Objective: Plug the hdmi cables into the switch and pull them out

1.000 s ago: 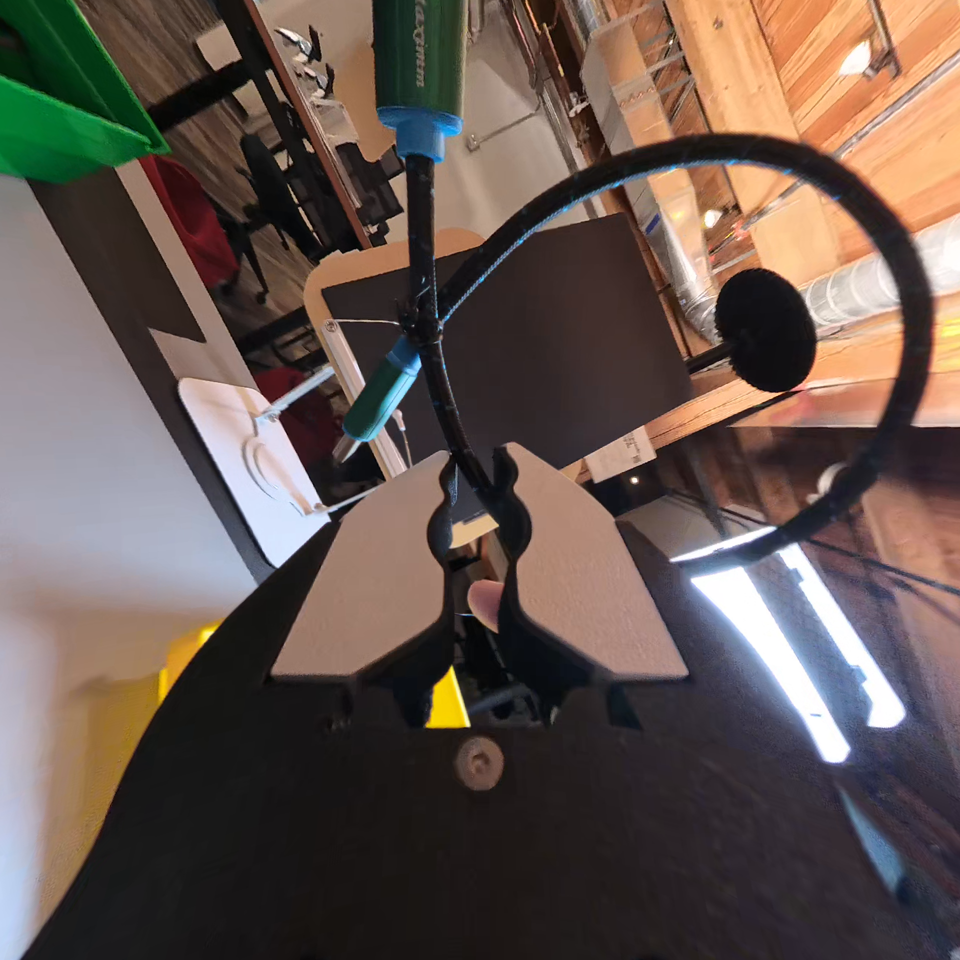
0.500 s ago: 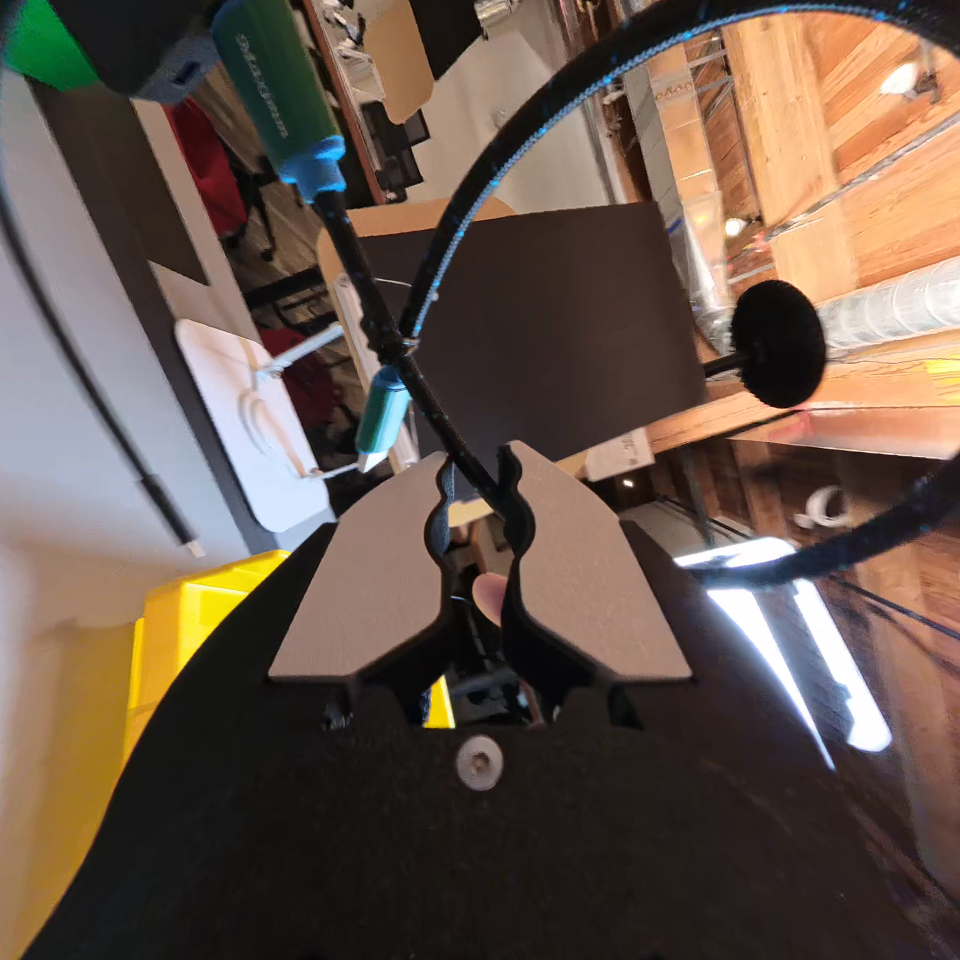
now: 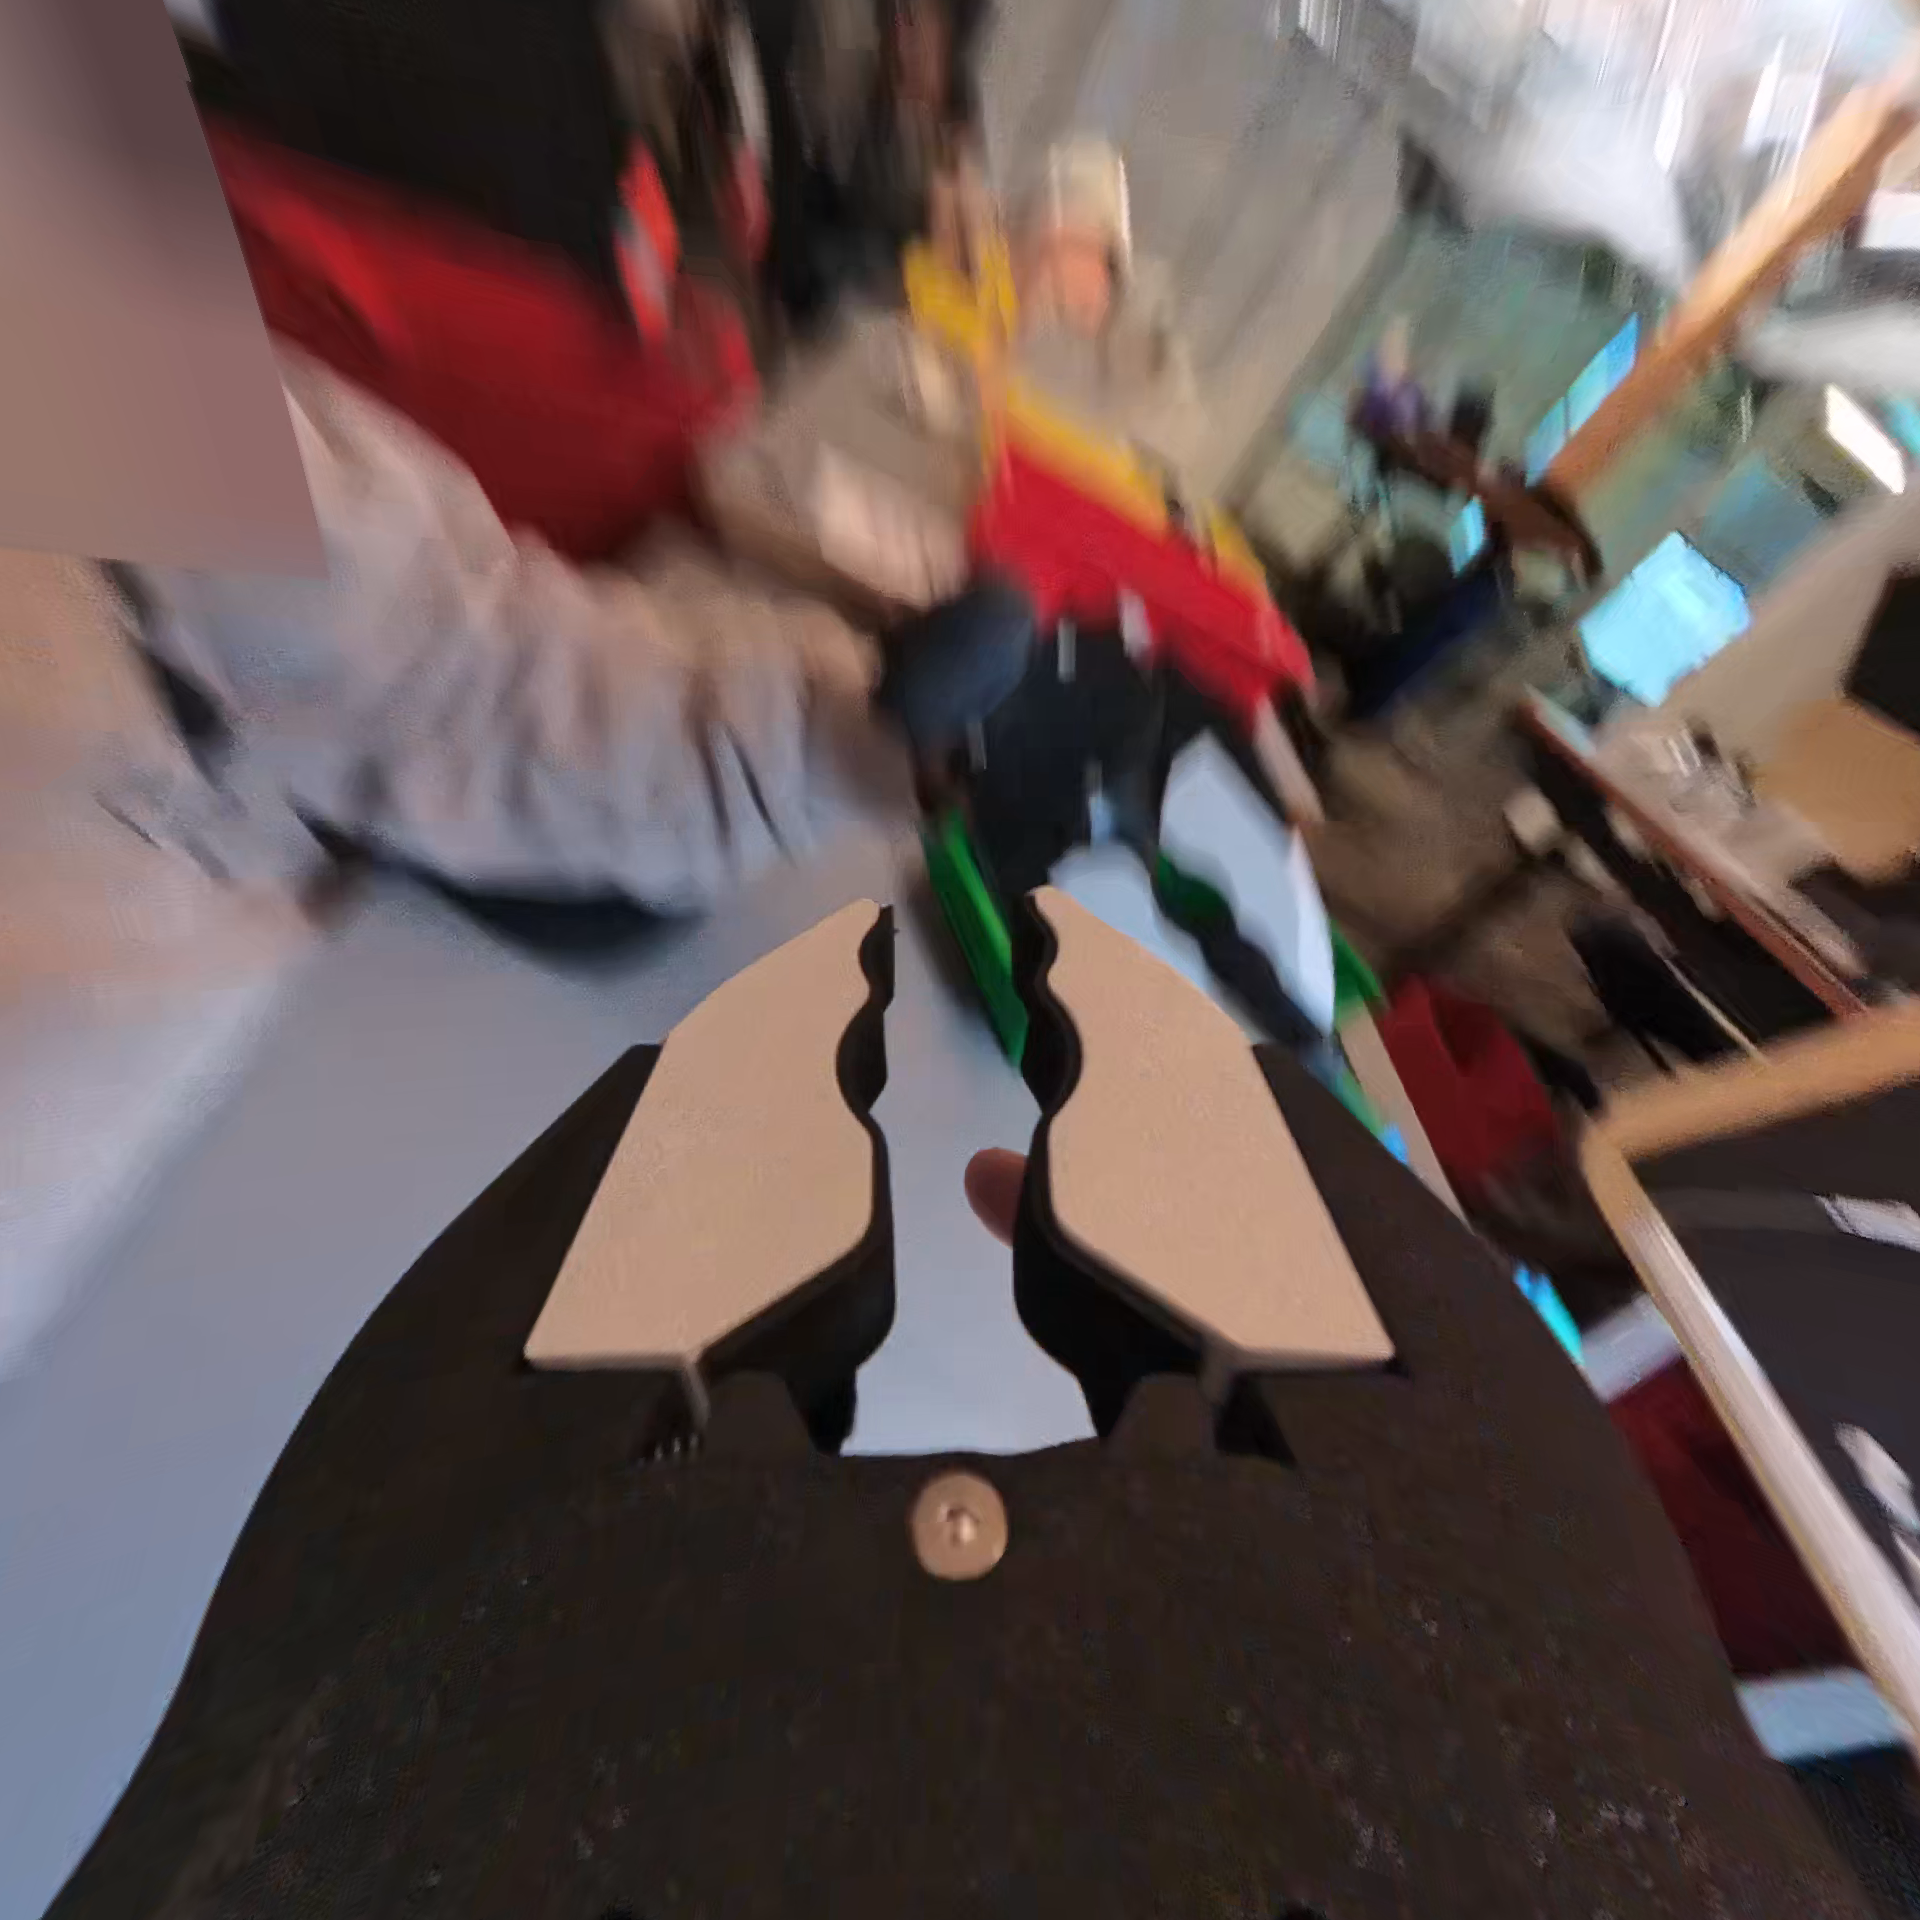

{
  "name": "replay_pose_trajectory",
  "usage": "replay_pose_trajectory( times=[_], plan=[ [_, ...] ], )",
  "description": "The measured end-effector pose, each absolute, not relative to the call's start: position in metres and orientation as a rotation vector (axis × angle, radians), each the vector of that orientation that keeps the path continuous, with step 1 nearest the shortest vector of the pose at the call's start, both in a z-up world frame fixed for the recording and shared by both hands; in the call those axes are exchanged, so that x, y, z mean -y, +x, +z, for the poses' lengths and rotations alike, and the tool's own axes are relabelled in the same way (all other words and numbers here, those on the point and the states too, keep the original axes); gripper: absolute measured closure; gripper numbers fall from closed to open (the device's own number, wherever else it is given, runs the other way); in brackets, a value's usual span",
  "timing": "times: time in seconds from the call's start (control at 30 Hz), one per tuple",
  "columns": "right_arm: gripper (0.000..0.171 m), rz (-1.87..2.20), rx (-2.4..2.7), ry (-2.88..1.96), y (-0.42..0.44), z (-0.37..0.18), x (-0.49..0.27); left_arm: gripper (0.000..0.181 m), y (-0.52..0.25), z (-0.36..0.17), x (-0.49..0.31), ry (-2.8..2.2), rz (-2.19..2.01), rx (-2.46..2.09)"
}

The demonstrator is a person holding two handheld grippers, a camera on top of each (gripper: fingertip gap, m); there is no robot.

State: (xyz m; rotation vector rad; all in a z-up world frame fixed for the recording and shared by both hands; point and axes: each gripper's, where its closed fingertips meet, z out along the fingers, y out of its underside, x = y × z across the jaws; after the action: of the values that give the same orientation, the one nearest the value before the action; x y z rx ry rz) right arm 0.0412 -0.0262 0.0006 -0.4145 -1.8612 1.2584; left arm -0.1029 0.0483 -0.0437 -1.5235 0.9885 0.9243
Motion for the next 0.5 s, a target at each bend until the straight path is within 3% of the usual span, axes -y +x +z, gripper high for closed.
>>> replay_pose_trajectory(
  times=[0.03, 0.13, 0.27, 0.4, 0.5],
  plan=[
    [0.151, 1.418, 1.763, -0.372, 0.058, 0.029, 0.03, 0.167, -0.096, -0.049, -0.047, -1.493, 0.919, -1.06],
    [0.158, 1.311, 1.571, -0.445, 0.068, 0.058, -0.007, 0.167, -0.074, -0.061, -0.043, -1.461, 0.819, -1.181],
    [0.147, 0.729, 1.709, -0.68, 0.032, -0.003, -0.071, 0.167, -0.039, -0.067, -0.039, -1.443, 0.705, -1.265],
    [0.136, 0.503, 1.915, -0.649, 0.001, -0.062, -0.062, 0.167, -0.022, -0.069, -0.032, -1.438, 0.693, -1.341],
    [0.143, 0.42, 1.933, -0.567, -0.012, -0.075, -0.049, 0.167, -0.023, -0.067, -0.029, -1.449, 0.687, -1.35]
  ],
)
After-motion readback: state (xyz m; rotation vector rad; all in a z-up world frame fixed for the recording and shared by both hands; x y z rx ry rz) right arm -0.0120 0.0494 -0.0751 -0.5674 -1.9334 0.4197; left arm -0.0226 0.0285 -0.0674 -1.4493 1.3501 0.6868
